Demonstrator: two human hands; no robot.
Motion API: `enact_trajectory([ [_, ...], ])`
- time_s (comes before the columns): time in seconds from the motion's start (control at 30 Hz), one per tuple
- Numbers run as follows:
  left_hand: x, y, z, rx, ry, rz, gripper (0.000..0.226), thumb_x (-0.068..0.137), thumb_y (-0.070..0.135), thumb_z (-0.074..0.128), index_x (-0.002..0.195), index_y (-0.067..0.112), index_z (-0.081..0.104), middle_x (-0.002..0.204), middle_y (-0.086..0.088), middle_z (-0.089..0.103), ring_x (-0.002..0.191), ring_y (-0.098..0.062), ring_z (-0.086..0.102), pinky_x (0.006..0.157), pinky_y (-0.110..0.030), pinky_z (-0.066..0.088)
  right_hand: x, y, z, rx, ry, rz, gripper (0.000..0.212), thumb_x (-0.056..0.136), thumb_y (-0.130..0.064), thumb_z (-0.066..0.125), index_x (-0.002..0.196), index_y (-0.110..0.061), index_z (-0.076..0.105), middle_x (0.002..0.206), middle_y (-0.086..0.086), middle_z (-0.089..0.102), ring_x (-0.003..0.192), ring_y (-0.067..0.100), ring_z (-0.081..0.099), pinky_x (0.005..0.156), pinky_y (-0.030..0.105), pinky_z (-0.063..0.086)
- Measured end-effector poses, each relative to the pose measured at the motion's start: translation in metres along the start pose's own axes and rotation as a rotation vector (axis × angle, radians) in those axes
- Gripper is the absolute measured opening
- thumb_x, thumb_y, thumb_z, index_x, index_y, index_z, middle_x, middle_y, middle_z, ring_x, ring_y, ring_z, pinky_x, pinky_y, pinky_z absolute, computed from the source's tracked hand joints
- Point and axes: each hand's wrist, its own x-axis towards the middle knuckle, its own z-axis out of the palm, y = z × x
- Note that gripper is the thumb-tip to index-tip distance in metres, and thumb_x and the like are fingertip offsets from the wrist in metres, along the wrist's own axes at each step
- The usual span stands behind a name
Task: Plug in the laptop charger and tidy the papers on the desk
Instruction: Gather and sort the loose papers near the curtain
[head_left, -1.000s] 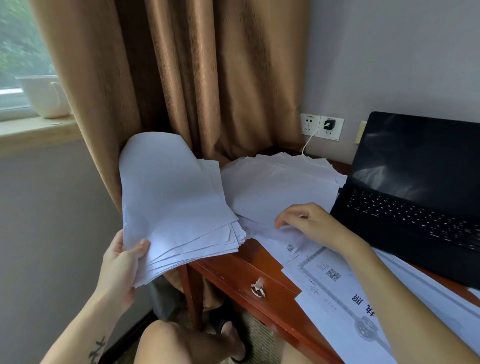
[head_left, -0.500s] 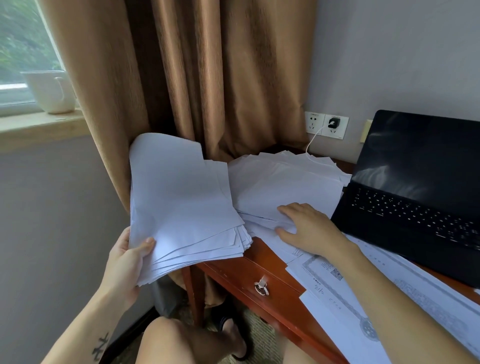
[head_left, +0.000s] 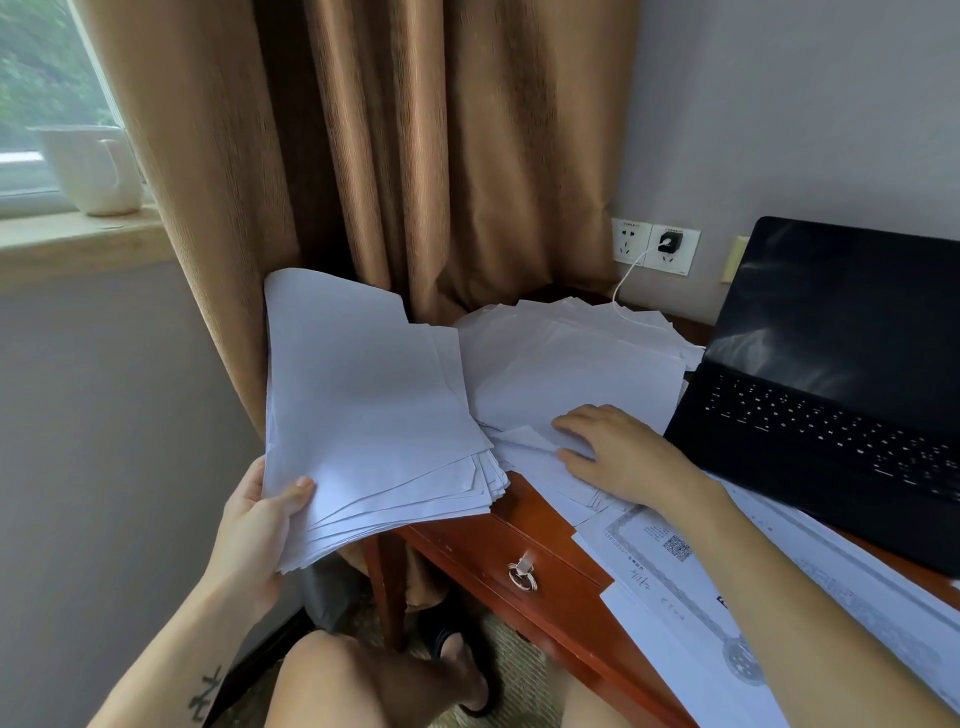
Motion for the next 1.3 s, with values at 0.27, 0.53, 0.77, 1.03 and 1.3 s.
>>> enact_trajectory([
  [0.27, -0.002, 0.002, -0.002, 0.008, -0.005, -0.021, 0.038, 0.101, 0.003, 0.060, 0.132, 0.025, 0.060, 0.118, -0.006, 0.074, 0.093, -0.029, 0.071, 0.070, -0.039, 0.053, -0.004, 0.015, -0.005, 0.248, 0.093, 0.070, 0.028, 0.107, -0.018, 0.048, 0.127, -0.017, 0.068, 0.114, 0.000, 0.071, 0.102, 0.016, 0.065, 0.092, 0.028, 0.052],
  [0.53, -0.007, 0.004, 0.000, 0.020, -0.029, -0.033, 0.037, 0.100, 0.003, 0.061, 0.128, 0.026, 0.063, 0.117, -0.006, 0.076, 0.095, -0.030, 0.072, 0.072, -0.039, 0.054, -0.006, 0.022, -0.003, 0.471, 0.503, 0.115, 0.027, 0.107, -0.024, 0.048, 0.083, -0.015, 0.055, 0.070, 0.005, 0.061, 0.062, 0.019, 0.055, 0.061, 0.035, 0.051],
  [0.77, -0.021, -0.003, 0.022, 0.065, -0.089, -0.073, 0.035, 0.101, 0.000, 0.059, 0.127, 0.022, 0.065, 0.114, -0.007, 0.077, 0.091, -0.028, 0.075, 0.072, -0.039, 0.057, -0.003, -0.002, 0.000, 0.728, 0.626, 0.147, 0.024, 0.108, -0.026, 0.047, 0.109, -0.011, 0.066, 0.098, -0.003, 0.070, 0.093, 0.010, 0.066, 0.081, 0.033, 0.057],
  [1.03, -0.027, -0.007, 0.041, 0.096, -0.168, -0.170, 0.031, 0.103, 0.008, 0.059, 0.128, 0.025, 0.065, 0.116, -0.004, 0.078, 0.104, -0.032, 0.075, 0.090, -0.049, 0.059, -0.007, -0.041, 0.010, 0.786, 0.224, -0.079, 0.023, 0.104, -0.023, 0.056, 0.122, -0.024, 0.070, 0.091, -0.025, 0.072, 0.079, -0.004, 0.065, 0.082, 0.013, 0.048],
  [1.3, -0.022, 0.009, 0.035, -0.050, -0.153, -0.351, 0.077, 0.098, 0.077, 0.028, 0.123, 0.018, 0.071, 0.115, -0.015, 0.077, 0.099, -0.037, 0.075, 0.076, -0.042, 0.055, -0.014, -0.050, 0.015, 0.771, -0.007, -0.078, 0.043, 0.093, -0.052, 0.056, 0.124, -0.026, 0.072, 0.126, -0.021, 0.067, 0.124, -0.011, 0.053, 0.113, 0.018, 0.037],
])
